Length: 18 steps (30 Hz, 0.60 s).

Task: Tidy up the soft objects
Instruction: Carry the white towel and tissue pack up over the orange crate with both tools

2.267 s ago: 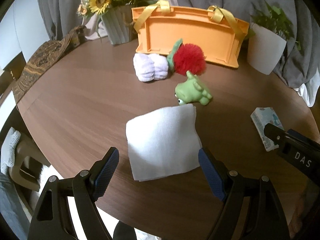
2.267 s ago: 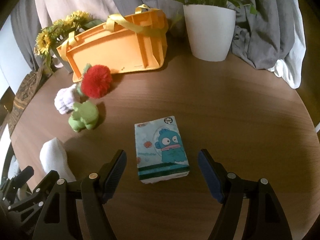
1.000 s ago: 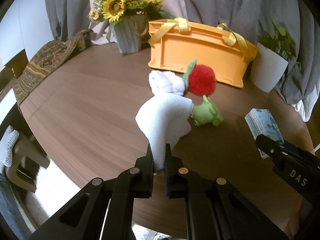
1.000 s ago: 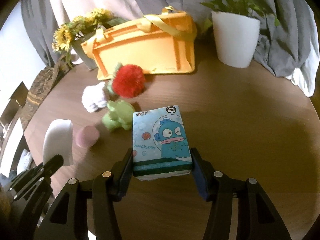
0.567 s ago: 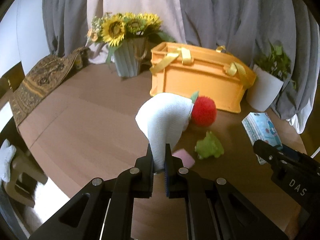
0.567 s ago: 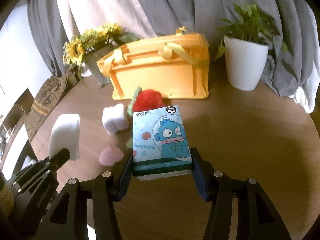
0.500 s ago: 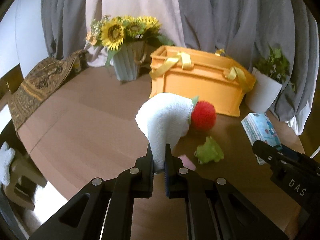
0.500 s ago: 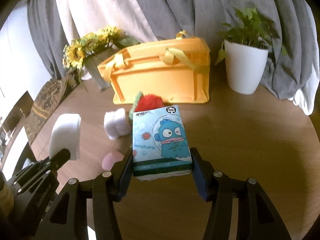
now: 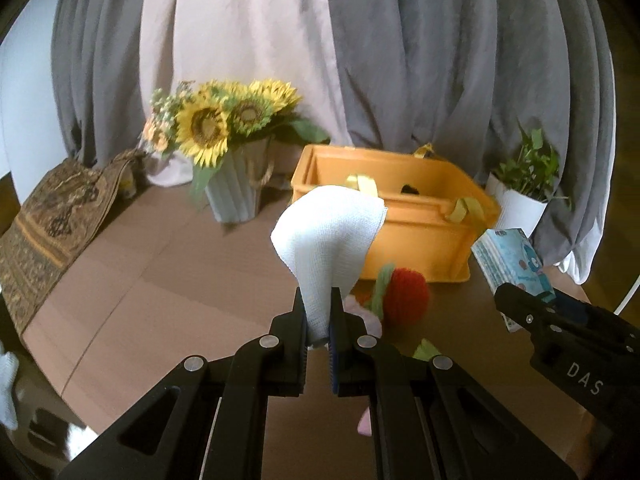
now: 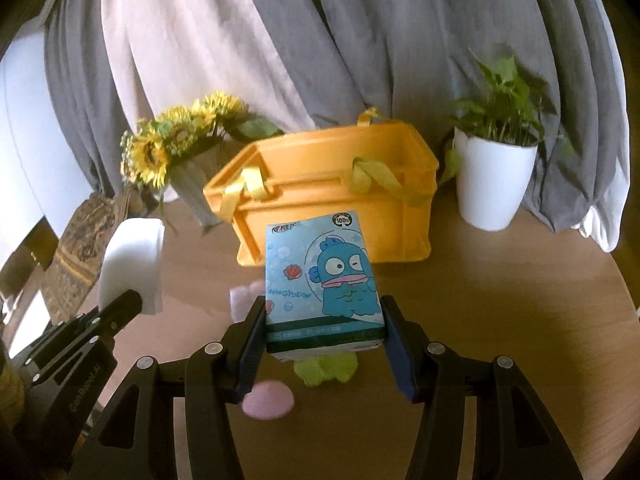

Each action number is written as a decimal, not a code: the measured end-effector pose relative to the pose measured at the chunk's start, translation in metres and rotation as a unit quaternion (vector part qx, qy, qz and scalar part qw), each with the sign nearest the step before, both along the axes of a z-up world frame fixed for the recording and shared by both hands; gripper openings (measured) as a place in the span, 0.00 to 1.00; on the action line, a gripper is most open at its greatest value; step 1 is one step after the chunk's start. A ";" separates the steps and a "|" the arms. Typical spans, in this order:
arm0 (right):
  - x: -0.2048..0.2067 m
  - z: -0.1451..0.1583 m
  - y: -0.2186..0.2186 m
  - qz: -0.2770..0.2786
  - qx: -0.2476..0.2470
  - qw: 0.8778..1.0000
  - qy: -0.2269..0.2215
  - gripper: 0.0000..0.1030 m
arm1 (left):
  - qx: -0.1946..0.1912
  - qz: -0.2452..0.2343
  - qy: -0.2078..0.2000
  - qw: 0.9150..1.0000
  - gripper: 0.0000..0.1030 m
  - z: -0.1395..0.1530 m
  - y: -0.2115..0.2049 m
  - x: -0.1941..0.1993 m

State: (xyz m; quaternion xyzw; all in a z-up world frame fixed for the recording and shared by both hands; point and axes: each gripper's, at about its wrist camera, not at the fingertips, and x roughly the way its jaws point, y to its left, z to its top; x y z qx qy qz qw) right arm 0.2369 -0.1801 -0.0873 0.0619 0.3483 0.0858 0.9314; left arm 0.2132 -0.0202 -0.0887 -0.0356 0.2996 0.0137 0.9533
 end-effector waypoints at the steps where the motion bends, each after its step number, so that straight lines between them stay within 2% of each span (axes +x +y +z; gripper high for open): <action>1: 0.002 0.003 0.003 -0.005 0.000 1.000 -0.005 0.54 | 0.000 -0.003 -0.003 1.000 0.10 0.002 0.001 0.002; 18: 0.029 0.041 0.030 -0.061 -0.002 0.996 -0.067 0.54 | 0.012 -0.071 -0.071 0.995 0.10 0.045 0.024 0.044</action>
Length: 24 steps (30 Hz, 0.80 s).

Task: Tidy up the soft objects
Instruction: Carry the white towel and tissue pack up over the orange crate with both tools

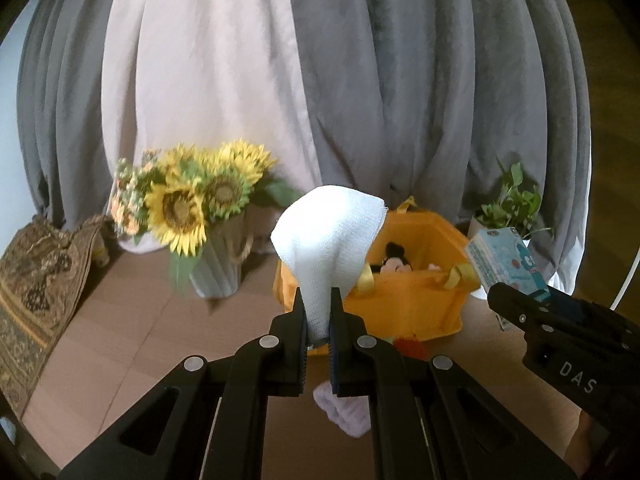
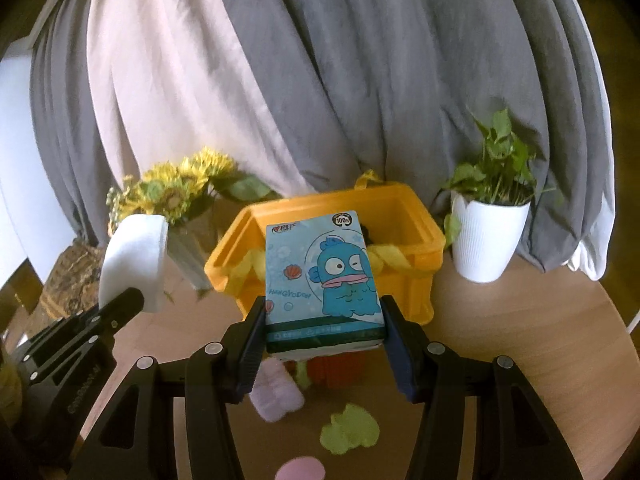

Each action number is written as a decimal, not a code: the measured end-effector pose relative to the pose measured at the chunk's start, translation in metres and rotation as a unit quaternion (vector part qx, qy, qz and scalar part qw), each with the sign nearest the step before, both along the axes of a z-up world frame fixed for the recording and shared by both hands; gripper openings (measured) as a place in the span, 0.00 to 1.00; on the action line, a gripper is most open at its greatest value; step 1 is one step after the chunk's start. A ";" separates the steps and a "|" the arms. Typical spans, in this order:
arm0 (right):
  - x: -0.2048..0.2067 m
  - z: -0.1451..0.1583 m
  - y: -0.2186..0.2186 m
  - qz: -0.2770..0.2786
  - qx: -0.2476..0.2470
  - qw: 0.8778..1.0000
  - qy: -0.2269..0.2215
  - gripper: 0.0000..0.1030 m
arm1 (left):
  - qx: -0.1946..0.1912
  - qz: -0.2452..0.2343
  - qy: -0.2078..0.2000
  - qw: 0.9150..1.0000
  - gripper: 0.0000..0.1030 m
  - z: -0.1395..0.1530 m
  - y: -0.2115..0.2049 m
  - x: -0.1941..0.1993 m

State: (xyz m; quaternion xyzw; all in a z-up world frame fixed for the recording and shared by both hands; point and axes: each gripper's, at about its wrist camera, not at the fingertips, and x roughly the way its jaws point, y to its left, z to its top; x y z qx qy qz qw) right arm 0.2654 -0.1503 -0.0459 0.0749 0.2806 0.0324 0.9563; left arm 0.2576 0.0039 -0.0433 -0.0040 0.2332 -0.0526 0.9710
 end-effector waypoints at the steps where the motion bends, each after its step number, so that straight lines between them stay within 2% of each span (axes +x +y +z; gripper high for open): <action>1: 0.001 0.002 0.001 -0.003 0.000 1.000 -0.003 0.54 | -0.001 -0.002 -0.003 1.000 0.10 0.002 0.001 0.003; 10: 0.015 0.017 0.005 -0.025 -0.001 0.999 -0.037 0.54 | -0.008 -0.024 -0.032 0.999 0.10 0.021 0.001 0.028; 24: 0.053 0.034 -0.003 -0.035 -0.007 0.997 -0.073 0.54 | -0.017 -0.029 -0.062 0.998 0.10 0.037 -0.005 0.073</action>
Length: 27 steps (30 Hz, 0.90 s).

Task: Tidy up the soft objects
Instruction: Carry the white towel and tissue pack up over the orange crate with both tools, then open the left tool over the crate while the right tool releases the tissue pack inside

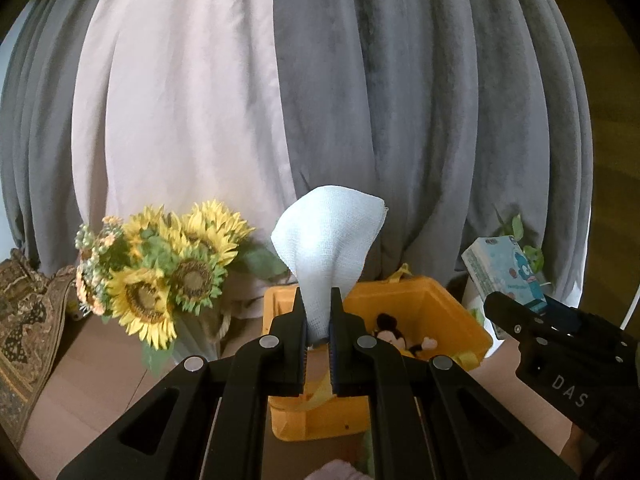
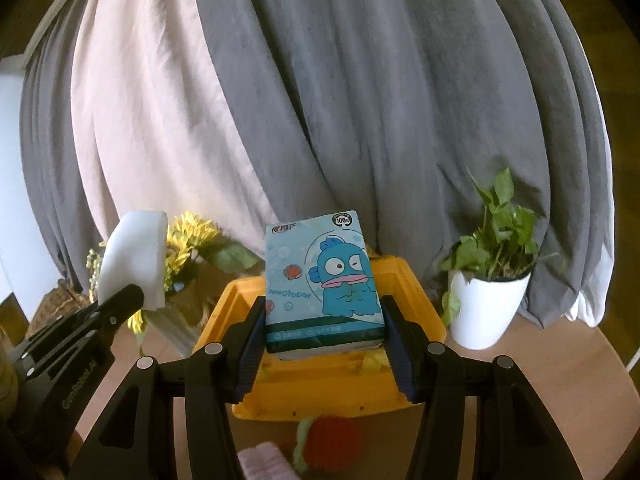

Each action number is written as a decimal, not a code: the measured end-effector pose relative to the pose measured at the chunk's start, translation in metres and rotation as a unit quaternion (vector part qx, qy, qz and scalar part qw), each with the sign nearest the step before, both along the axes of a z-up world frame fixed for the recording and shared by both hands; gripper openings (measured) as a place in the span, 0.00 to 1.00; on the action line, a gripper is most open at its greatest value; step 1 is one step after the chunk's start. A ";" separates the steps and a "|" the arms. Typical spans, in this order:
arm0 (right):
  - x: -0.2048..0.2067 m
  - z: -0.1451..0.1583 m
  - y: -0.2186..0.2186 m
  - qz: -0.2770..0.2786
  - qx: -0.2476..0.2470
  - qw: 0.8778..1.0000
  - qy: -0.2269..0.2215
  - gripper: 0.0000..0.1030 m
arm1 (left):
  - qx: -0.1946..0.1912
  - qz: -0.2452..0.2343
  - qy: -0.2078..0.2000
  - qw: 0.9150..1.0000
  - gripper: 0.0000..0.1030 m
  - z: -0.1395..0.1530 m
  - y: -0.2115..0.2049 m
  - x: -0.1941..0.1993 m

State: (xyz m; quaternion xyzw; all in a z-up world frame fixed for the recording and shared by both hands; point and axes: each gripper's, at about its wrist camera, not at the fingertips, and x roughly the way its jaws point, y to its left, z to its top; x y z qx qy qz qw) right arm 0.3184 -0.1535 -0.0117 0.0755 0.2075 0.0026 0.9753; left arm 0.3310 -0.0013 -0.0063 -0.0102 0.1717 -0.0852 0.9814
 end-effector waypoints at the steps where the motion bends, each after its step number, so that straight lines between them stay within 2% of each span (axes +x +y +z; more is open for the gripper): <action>1: 0.002 0.000 0.000 0.000 -0.001 1.000 -0.001 0.54 | 0.000 -0.001 0.000 1.000 0.10 0.000 0.000 0.004; 8: 0.027 -0.002 0.000 -0.002 -0.003 1.000 0.000 0.54 | 0.004 -0.006 0.006 1.000 0.10 -0.006 -0.006 0.035; 19: 0.075 -0.024 -0.003 -0.002 -0.010 1.000 0.028 0.54 | 0.008 -0.011 0.038 0.999 0.10 -0.030 -0.013 0.084; 27: 0.101 -0.044 -0.010 -0.009 -0.013 0.998 0.059 0.54 | 0.015 -0.021 0.089 0.996 0.10 -0.058 -0.024 0.113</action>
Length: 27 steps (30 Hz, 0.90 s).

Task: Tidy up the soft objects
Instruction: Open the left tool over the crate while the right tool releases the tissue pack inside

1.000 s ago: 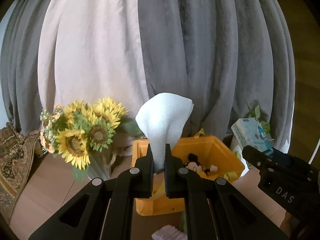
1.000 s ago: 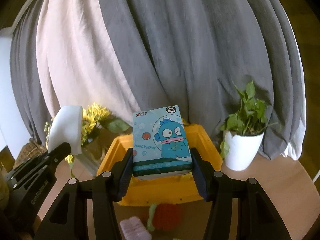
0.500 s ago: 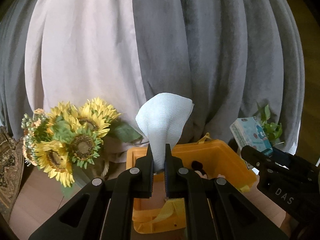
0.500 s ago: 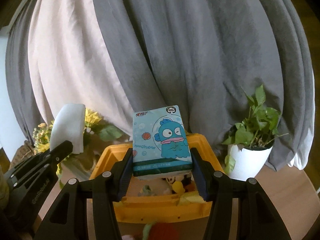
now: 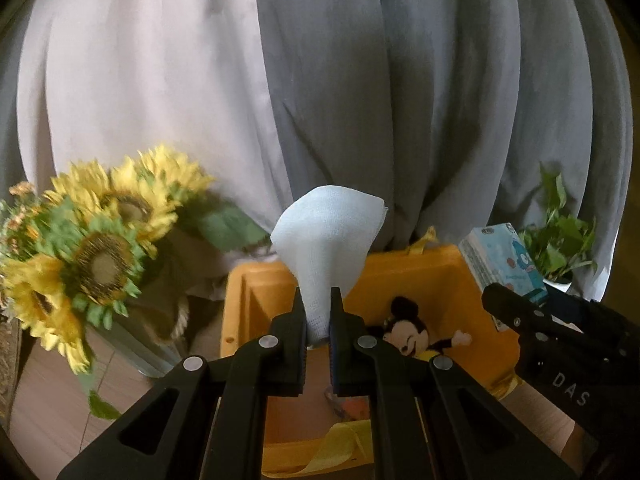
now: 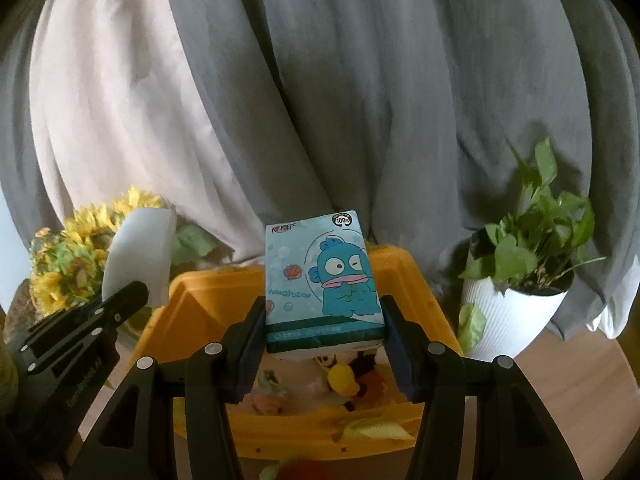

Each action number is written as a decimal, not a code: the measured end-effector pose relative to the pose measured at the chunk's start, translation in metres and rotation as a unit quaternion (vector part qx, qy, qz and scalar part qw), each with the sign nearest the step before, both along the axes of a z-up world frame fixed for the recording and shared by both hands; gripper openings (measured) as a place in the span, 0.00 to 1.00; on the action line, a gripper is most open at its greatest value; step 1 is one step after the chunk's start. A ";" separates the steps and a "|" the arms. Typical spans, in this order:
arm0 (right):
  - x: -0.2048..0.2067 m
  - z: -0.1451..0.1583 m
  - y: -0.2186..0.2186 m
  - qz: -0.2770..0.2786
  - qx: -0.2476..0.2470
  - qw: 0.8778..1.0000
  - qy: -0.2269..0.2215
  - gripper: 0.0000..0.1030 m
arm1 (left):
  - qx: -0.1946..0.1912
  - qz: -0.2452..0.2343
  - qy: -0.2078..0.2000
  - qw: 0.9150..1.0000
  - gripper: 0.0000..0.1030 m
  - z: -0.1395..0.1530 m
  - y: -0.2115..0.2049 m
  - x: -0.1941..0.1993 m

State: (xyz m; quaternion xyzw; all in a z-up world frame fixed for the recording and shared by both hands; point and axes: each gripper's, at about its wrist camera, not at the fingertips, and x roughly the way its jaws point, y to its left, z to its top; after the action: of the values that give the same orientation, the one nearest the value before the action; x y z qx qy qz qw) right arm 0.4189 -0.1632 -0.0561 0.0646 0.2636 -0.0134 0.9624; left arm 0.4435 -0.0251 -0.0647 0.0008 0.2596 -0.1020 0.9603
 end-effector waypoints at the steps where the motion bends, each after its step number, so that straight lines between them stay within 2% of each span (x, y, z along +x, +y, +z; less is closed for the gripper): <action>1: 0.003 -0.004 -0.001 0.000 0.001 1.000 0.005 0.54 | 0.001 -0.001 0.004 1.000 0.10 -0.003 0.000 0.002; 3: 0.009 -0.011 -0.003 -0.001 0.002 1.000 0.021 0.54 | 0.006 -0.002 0.015 1.000 0.11 -0.010 -0.003 0.007; 7: 0.019 -0.026 -0.008 0.002 0.015 0.999 0.050 0.54 | 0.008 -0.008 0.031 0.999 0.34 -0.019 -0.006 0.015; 8: 0.021 -0.029 -0.009 0.003 0.018 0.998 0.055 0.55 | 0.011 -0.009 0.032 0.999 0.36 -0.021 -0.007 0.017; 10: 0.024 -0.033 -0.011 0.000 0.020 0.998 0.060 0.59 | 0.016 -0.005 0.033 0.999 0.39 -0.023 -0.008 0.019; 11: 0.024 -0.035 -0.012 -0.006 0.018 0.998 0.060 0.67 | 0.016 -0.003 0.034 0.999 0.39 -0.024 -0.008 0.019; 12: 0.024 -0.036 -0.012 -0.010 0.017 0.998 0.060 0.69 | 0.017 -0.002 0.035 0.999 0.40 -0.024 -0.008 0.019; 17: 0.020 -0.033 -0.017 -0.024 0.009 0.998 0.055 0.69 | 0.019 0.003 0.029 0.999 0.47 -0.020 -0.004 0.009; 27: -0.012 -0.012 -0.009 -0.022 -0.004 0.999 0.028 0.69 | 0.020 0.026 0.007 0.999 0.48 0.004 0.009 -0.030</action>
State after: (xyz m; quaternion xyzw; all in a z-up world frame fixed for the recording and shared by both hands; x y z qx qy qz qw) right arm 0.4070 -0.1727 -0.0686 0.0666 0.2891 -0.0378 0.9542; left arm 0.4139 -0.0166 -0.0605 0.0121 0.2682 -0.0715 0.9606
